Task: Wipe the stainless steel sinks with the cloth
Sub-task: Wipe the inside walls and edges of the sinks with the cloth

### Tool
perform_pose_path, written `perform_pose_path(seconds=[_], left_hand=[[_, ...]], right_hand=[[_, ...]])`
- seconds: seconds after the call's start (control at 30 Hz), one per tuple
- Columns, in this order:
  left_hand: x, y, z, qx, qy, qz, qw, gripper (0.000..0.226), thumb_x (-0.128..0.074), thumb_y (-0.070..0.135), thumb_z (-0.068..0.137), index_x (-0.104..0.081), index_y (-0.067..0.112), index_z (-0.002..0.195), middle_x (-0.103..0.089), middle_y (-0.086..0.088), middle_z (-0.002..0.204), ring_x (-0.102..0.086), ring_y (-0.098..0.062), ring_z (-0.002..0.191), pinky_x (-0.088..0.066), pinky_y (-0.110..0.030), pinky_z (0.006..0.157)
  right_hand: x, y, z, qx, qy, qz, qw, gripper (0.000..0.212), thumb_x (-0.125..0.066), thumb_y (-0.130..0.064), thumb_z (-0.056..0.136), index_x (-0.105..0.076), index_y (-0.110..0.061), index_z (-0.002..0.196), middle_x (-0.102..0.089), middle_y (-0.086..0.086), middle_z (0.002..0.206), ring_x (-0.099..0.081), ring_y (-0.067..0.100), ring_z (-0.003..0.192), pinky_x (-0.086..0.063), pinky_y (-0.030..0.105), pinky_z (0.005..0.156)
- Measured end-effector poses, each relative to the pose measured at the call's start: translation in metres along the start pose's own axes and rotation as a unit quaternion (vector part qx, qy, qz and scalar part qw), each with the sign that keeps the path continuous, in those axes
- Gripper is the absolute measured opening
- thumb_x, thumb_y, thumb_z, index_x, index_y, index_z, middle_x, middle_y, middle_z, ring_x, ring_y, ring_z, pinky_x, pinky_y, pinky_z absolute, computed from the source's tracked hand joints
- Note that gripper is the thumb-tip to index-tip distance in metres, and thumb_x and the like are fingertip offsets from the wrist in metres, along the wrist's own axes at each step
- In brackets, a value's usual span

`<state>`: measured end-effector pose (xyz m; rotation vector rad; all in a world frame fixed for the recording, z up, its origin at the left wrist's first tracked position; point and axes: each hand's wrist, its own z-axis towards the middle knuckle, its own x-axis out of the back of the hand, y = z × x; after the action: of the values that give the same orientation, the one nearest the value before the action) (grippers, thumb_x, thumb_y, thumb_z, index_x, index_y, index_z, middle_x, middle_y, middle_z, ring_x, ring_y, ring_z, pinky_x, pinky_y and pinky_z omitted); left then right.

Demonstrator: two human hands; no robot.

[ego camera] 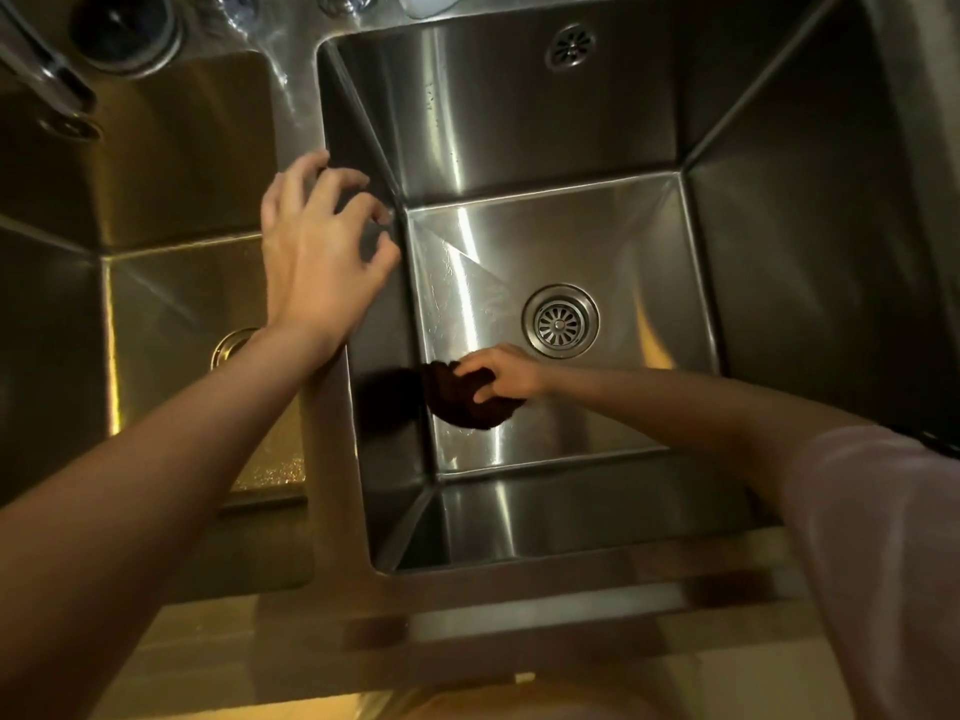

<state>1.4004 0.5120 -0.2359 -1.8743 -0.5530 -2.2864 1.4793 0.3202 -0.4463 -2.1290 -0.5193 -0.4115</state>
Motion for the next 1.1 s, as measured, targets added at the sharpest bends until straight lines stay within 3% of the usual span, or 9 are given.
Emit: perform_pose_path(seconds=[0.23,0.37,0.57,0.67,0.73,0.9,1.0,1.1], left_hand=[[-0.001,-0.002,0.001,-0.004,-0.005,-0.001,1.0,0.025,-0.054,0.031,0.089,-0.067,0.013,0.101,-0.056,-0.006,0.128,-0.032,-0.029,0.136,-0.023,-0.05,0.112],[-0.002,-0.003,0.001,-0.006,-0.001,0.0,1.0,0.025,-0.054,0.031,0.089,-0.067,0.014,0.1,-0.057,-0.006,0.127,-0.032,-0.029,0.135,-0.024,-0.05,0.111],[-0.001,-0.001,0.001,0.001,-0.005,-0.005,1.0,0.021,-0.057,0.03,0.087,-0.068,0.015,0.097,-0.058,-0.007,0.125,-0.034,-0.029,0.135,-0.025,-0.049,0.11],[0.0,-0.001,0.001,0.005,-0.016,0.002,1.0,0.021,-0.058,0.031,0.088,-0.067,0.016,0.1,-0.056,-0.006,0.129,-0.032,-0.028,0.136,-0.023,-0.049,0.111],[0.0,-0.002,0.001,0.002,-0.013,0.006,1.0,0.022,-0.058,0.031,0.088,-0.067,0.015,0.101,-0.056,-0.007,0.129,-0.033,-0.029,0.135,-0.023,-0.048,0.111],[0.0,-0.001,-0.001,-0.009,-0.02,0.009,1.0,0.027,-0.058,0.032,0.087,-0.065,0.012,0.104,-0.053,-0.012,0.131,-0.033,-0.031,0.135,-0.022,-0.051,0.112],[0.002,0.003,-0.001,-0.049,-0.046,0.009,0.998,0.032,-0.053,0.034,0.088,-0.062,0.012,0.11,-0.049,-0.012,0.135,-0.033,-0.028,0.136,-0.016,-0.052,0.114],[0.004,0.005,0.0,-0.119,-0.08,0.027,0.989,0.032,-0.055,0.032,0.09,-0.061,0.014,0.116,-0.048,-0.01,0.136,-0.036,-0.024,0.136,-0.015,-0.053,0.115]], right_hand=[[-0.032,0.01,-0.048,-0.019,-0.093,-0.012,0.995,0.057,-0.076,-0.019,0.077,-0.058,-0.022,0.131,-0.057,0.0,0.136,-0.054,0.02,0.122,-0.039,0.032,0.105],[-0.028,0.009,-0.059,-0.034,-0.105,-0.018,0.994,0.057,-0.076,-0.019,0.077,-0.058,-0.02,0.131,-0.058,0.003,0.134,-0.053,0.021,0.122,-0.038,0.029,0.102],[0.01,-0.019,-0.058,-0.029,-0.02,0.011,0.999,0.054,-0.074,-0.016,0.078,-0.06,-0.024,0.129,-0.061,-0.002,0.131,-0.054,0.018,0.121,-0.038,0.03,0.104],[0.031,-0.029,-0.062,-0.033,0.06,0.068,0.995,0.055,-0.076,-0.014,0.077,-0.059,-0.022,0.129,-0.06,-0.002,0.132,-0.054,0.015,0.122,-0.036,0.022,0.101],[0.044,-0.036,-0.063,-0.044,0.111,0.125,0.985,0.056,-0.076,-0.011,0.076,-0.06,-0.021,0.128,-0.061,0.0,0.13,-0.055,0.016,0.12,-0.04,0.025,0.103],[0.069,-0.059,-0.062,-0.101,0.243,0.27,0.926,0.058,-0.075,-0.006,0.077,-0.057,-0.018,0.131,-0.06,0.006,0.131,-0.057,0.021,0.12,-0.044,0.041,0.107],[0.081,-0.078,-0.056,-0.146,0.339,0.328,0.87,0.059,-0.074,-0.004,0.078,-0.055,-0.014,0.133,-0.057,0.01,0.134,-0.054,0.024,0.123,-0.042,0.041,0.108],[0.092,-0.095,-0.049,-0.174,0.424,0.388,0.799,0.059,-0.072,-0.004,0.08,-0.053,-0.014,0.134,-0.058,0.01,0.132,-0.055,0.024,0.121,-0.045,0.032,0.103]])
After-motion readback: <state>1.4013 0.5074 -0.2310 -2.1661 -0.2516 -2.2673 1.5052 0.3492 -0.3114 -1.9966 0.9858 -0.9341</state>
